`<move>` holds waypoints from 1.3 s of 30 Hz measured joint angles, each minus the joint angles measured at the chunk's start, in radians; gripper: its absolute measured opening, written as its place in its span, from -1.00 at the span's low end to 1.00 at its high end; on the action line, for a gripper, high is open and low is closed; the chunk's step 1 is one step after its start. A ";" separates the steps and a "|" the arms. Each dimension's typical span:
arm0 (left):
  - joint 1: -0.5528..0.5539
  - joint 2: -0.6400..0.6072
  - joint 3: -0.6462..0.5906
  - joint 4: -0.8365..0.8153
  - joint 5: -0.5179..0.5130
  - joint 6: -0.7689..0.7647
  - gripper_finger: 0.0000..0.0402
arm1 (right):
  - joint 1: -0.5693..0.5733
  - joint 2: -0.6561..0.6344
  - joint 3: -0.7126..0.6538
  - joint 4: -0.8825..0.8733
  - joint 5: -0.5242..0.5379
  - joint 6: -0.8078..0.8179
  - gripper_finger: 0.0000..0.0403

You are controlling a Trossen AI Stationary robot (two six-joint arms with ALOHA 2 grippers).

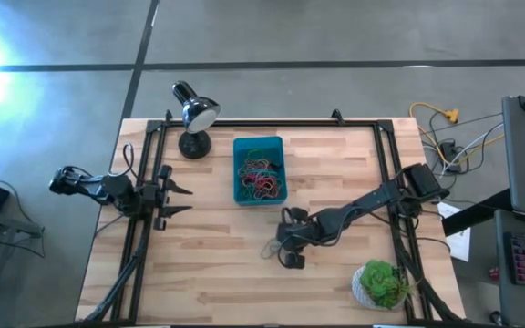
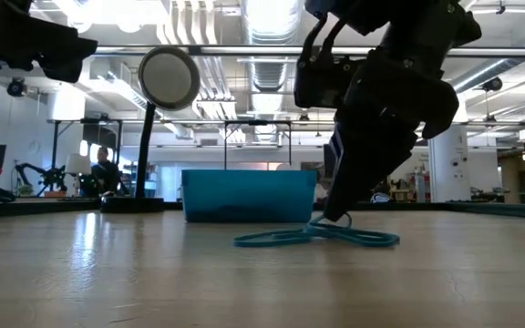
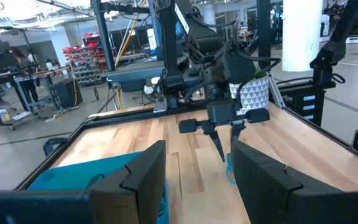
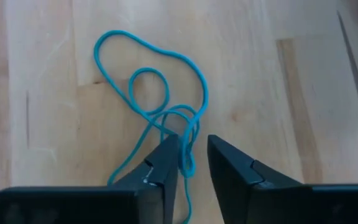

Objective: Pick and place rubber bands into bin
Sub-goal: Put the blue rubber band into the blue bin

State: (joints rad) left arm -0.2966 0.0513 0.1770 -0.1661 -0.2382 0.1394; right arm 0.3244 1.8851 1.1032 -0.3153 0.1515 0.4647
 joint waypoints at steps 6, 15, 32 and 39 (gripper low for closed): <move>0.000 -0.001 -0.001 -0.001 0.000 0.000 -0.17 | -0.001 0.000 0.004 -0.002 0.003 -0.001 -0.81; 0.000 0.000 -0.001 0.000 0.000 0.000 -0.17 | -0.002 0.000 -0.008 -0.002 0.003 0.000 -0.77; 0.000 0.000 -0.002 0.000 0.000 0.003 -0.17 | -0.002 0.000 0.124 -0.181 0.081 -0.079 -0.95; 0.000 0.000 -0.002 0.000 0.000 0.004 -0.17 | -0.003 0.000 0.358 -0.413 0.174 -0.174 -0.96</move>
State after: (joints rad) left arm -0.2967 0.0511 0.1745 -0.1658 -0.2384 0.1437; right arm 0.3218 1.8851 1.4610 -0.7281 0.3251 0.2905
